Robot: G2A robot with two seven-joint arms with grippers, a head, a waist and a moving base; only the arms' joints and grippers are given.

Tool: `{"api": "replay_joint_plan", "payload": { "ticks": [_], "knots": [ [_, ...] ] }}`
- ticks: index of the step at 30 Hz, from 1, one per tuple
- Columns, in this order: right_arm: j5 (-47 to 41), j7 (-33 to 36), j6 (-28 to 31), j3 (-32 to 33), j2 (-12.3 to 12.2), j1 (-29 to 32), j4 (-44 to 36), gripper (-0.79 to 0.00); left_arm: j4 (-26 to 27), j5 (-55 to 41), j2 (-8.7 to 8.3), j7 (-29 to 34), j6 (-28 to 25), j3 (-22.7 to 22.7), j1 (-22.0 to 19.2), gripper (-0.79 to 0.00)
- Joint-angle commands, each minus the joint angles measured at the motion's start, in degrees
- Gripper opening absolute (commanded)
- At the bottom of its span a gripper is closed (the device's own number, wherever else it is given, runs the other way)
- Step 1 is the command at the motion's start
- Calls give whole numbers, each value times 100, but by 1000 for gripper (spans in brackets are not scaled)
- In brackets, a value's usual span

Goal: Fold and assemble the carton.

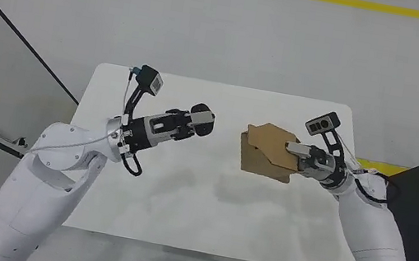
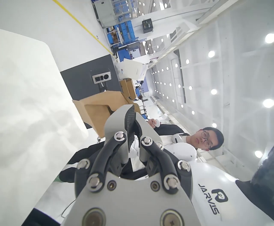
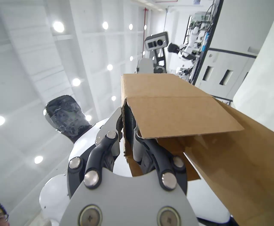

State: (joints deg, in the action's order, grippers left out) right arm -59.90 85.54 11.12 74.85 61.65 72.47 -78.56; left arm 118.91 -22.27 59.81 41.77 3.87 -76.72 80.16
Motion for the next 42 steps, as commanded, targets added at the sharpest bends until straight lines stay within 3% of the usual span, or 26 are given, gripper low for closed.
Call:
{"api": "replay_joint_plan", "payload": {
  "ticks": [1, 7, 17, 42],
  "knots": [
    [-22, 43, -4, -15, 6, -60, 65, -785, 6, 24, 0, -11, -13, 0, -1, -785],
    [-22, 43, -4, -15, 6, -60, 65, -785, -4, 33, 3, -100, 84, 22, 36, -785],
    [-60, 246, -128, -194, 59, -235, 240, -785, 759, 184, -28, -341, 1821, 90, 74, -785],
    [-102, 246, -152, -250, 69, -289, 292, -785, 805, 304, -33, -398, 1830, 80, 80, -785]
  ]
}}
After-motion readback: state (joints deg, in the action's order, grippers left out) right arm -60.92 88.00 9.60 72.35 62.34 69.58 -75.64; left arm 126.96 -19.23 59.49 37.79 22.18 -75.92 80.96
